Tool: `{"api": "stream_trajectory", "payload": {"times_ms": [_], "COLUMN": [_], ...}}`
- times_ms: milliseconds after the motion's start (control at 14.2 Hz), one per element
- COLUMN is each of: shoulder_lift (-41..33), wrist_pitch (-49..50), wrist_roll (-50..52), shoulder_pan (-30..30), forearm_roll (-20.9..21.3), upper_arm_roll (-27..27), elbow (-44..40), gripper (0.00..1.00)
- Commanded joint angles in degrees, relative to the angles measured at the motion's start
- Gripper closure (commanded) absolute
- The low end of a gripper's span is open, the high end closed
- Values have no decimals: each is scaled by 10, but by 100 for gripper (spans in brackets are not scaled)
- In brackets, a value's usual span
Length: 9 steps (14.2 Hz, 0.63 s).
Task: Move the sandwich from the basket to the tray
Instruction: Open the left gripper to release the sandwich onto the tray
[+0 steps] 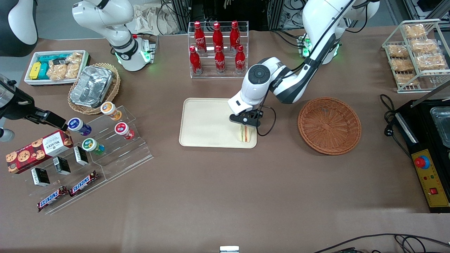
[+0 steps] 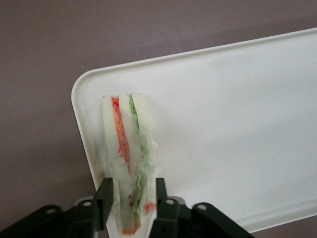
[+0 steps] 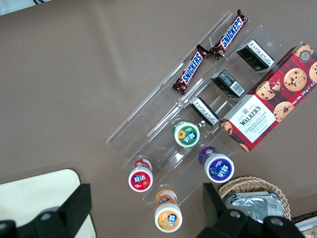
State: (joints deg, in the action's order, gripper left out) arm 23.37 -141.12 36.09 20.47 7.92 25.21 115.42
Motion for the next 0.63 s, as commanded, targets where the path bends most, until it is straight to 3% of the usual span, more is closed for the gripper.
{"api": "stream_trajectory", "payload": {"times_ms": [0, 282, 563], "shoulder_lift": [-21, -100, -108], "wrist_pitch": [2, 154, 369], "wrist_roll": [38, 22, -78], "shoulder_pan": [-2, -10, -82], "forearm_roll": [12, 28, 22], "upper_arm_roll": [-5, -33, -32], "elbow": [2, -40, -162], "gripper": [1, 1, 1]}}
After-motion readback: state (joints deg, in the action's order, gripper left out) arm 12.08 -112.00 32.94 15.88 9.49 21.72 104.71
